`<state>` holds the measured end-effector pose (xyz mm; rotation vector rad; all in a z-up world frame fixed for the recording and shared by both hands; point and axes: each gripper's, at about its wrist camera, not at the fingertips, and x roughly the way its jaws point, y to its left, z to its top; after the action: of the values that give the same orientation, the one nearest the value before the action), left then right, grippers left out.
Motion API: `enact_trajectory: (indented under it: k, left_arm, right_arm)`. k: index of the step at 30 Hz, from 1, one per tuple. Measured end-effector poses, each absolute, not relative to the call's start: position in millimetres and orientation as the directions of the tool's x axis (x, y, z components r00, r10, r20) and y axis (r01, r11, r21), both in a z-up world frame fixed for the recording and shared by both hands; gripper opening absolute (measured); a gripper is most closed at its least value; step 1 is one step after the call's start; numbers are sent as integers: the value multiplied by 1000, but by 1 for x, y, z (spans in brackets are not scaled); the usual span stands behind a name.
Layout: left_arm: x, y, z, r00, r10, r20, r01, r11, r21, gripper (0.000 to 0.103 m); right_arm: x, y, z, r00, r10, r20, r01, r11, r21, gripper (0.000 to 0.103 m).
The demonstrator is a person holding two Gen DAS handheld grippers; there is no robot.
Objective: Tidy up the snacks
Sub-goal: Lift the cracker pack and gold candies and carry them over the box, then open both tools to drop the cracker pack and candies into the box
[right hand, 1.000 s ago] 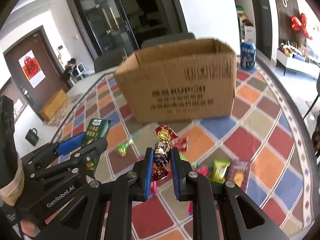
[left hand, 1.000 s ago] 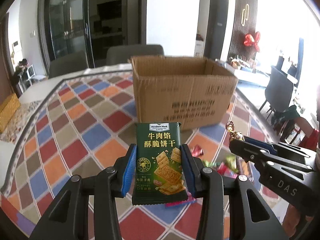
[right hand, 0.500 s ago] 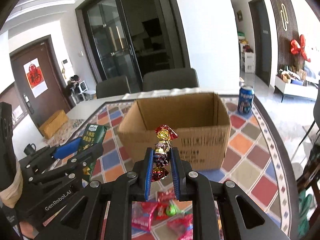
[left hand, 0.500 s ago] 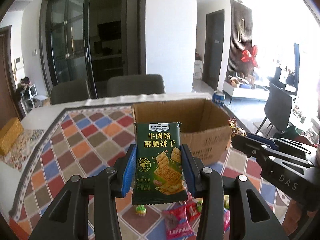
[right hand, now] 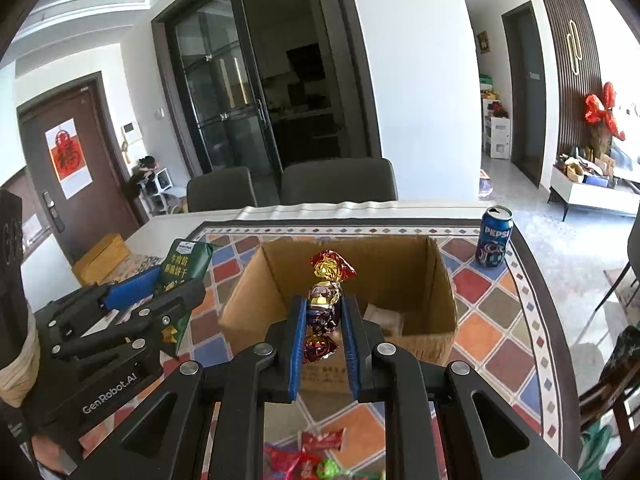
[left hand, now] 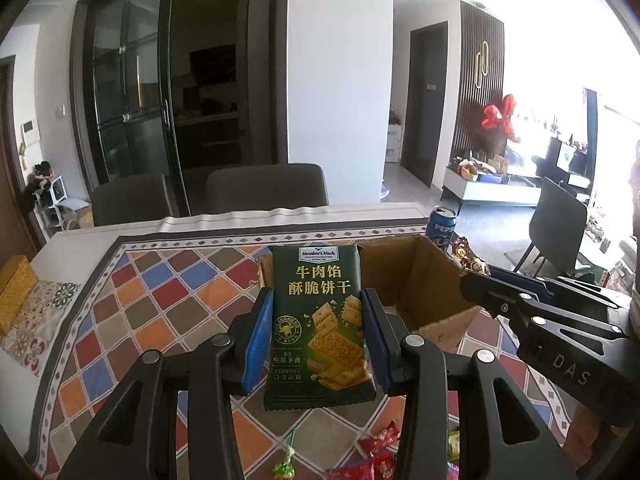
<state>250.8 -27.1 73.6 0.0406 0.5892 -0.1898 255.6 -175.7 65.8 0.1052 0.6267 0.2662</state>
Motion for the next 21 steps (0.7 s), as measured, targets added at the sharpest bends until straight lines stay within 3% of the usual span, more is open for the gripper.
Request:
enact_trajectory:
  k: [17,21]
  left_arm:
    - [336,-30,42,696,-172,-697,166,983,-76,43]
    - [342,-33,38,688,-153,-710,160,985,-57,50]
  right_arm:
    - [329,-177,41,699,227,-679,-173,974,148,19]
    - [336,-178,34,680,218,-700,-162,976,146,19]
